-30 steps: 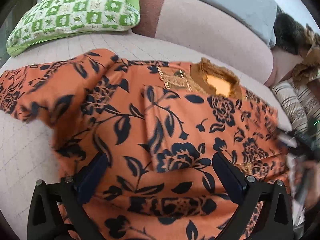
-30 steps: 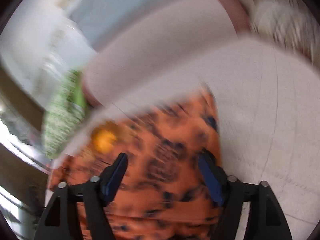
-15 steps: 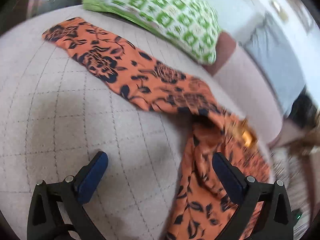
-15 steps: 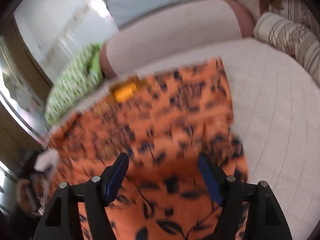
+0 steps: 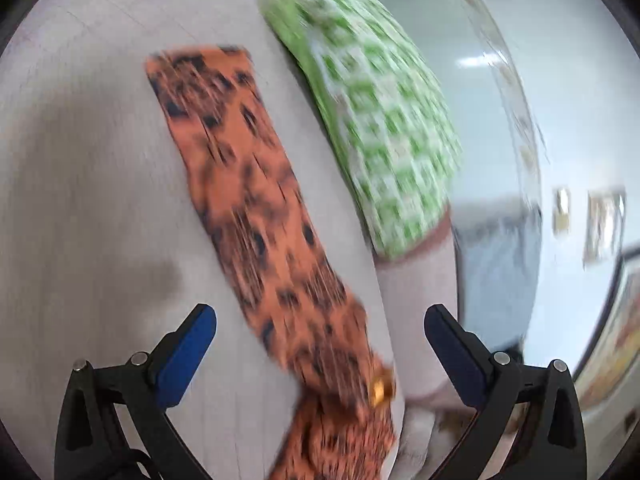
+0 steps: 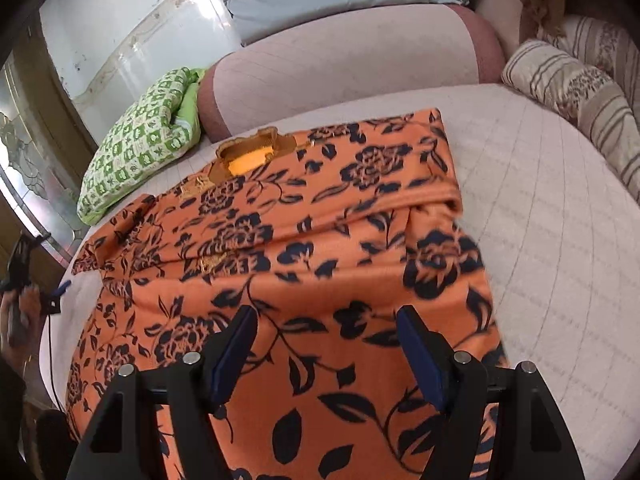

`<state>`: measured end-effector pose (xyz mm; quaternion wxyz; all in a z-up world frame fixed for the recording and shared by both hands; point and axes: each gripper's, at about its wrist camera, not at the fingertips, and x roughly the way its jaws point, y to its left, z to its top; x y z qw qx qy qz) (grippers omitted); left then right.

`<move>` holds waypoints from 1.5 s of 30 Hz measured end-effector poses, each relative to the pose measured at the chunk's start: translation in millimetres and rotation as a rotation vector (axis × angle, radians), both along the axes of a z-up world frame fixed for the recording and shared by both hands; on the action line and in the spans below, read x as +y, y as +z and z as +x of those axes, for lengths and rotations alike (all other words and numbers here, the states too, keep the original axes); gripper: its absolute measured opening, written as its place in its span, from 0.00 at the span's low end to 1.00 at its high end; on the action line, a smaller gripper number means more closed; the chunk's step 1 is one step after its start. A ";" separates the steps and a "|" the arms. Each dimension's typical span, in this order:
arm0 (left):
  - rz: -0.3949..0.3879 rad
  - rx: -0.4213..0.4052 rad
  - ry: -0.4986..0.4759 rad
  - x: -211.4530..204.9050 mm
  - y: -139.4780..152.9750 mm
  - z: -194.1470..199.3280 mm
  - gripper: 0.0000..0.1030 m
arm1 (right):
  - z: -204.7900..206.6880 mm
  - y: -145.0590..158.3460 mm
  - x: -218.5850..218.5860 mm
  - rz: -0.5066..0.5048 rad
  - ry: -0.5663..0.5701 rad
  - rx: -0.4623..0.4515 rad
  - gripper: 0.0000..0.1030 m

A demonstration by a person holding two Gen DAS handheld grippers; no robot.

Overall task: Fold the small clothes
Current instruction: 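Move the left tool to the other sleeve cuff and grasp it, then fold the held sleeve across the blouse body and open the left tool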

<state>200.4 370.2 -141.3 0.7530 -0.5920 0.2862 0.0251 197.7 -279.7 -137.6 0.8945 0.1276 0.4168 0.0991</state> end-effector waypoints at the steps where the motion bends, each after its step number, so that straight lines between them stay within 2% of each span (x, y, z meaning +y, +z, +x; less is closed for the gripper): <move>1: 0.005 0.009 0.023 6.1 -2.3 4.9 1.00 | -0.4 -1.8 1.3 -0.006 0.004 0.002 0.73; 3: 0.042 0.023 0.074 26.8 -3.3 16.9 1.00 | -1.3 -4.5 4.3 -0.034 0.011 -0.003 0.73; 9: 0.127 0.088 0.109 52.4 -17.9 36.9 0.99 | 1.1 -10.8 3.3 -0.029 -0.002 -0.005 0.73; 15: 0.193 0.136 0.139 53.6 -16.5 50.0 0.99 | 2.0 -12.2 2.4 -0.022 0.000 -0.013 0.73; 17: 0.220 0.163 0.155 54.0 -16.3 51.2 0.96 | 2.2 -12.4 1.6 -0.014 -0.002 -0.014 0.73; 20: 0.259 0.204 0.183 54.1 -17.2 51.8 0.81 | 2.6 -13.3 0.9 0.000 -0.004 -0.016 0.73; 21: 0.272 0.214 0.186 54.8 -17.7 52.6 0.74 | 2.6 -13.7 0.3 0.004 -0.004 -0.017 0.73; 22: 0.283 0.232 0.190 56.0 -18.5 53.7 0.62 | 2.4 -13.8 -0.1 0.006 -0.004 -0.017 0.73; 23: 0.287 0.248 0.195 58.0 -19.7 53.8 0.55 | 2.1 -13.7 -0.3 0.009 -0.004 -0.018 0.73; 24: 0.289 0.259 0.197 60.0 -20.6 53.9 0.44 | 1.9 -13.7 -0.6 0.013 -0.005 -0.019 0.73; 25: 0.295 0.273 0.196 62.4 -21.7 54.2 0.20 | 1.8 -13.9 -1.0 0.016 -0.005 -0.020 0.73; 26: 0.300 0.295 0.190 65.1 -23.9 54.5 0.08 | 1.7 -14.1 -1.4 0.020 -0.005 -0.020 0.73; 28: 0.307 0.296 0.179 66.2 -25.3 53.9 0.08 | 1.5 -14.0 -1.9 0.026 -0.006 -0.022 0.73; 30: 0.368 0.292 0.158 60.3 -16.7 55.8 0.07 | 1.8 -14.8 -3.2 0.036 -0.007 -0.022 0.73; 32: 0.433 0.263 0.133 47.8 1.7 59.0 0.07 | 1.0 -14.5 -4.1 0.044 -0.009 -0.025 0.73; 34: 0.549 0.218 0.096 24.6 30.8 63.7 0.06 | 0.4 -14.8 -5.5 0.054 -0.011 -0.027 0.73; 37: 0.743 0.072 -0.002 -38.0 94.2 66.4 0.06 | -0.5 -14.8 -7.0 0.068 -0.015 -0.030 0.73; 39: 0.864 -0.078 -0.077 -102.4 144.2 61.0 0.06 | -1.0 -15.0 -9.2 0.085 -0.020 -0.031 0.73; 40: 0.899 -0.127 -0.107 -126.6 159.2 59.1 0.05 | -1.1 -15.1 -10.3 0.093 -0.022 -0.031 0.73; 42: 0.985 -0.286 -0.213 -207.0 195.0 45.9 0.05 | -1.5 -15.4 -12.8 0.114 -0.029 -0.029 0.73; 45: 1.010 -0.401 -0.372 -301.8 205.9 34.4 0.06 | -2.8 -15.0 -17.0 0.147 -0.039 -0.024 0.73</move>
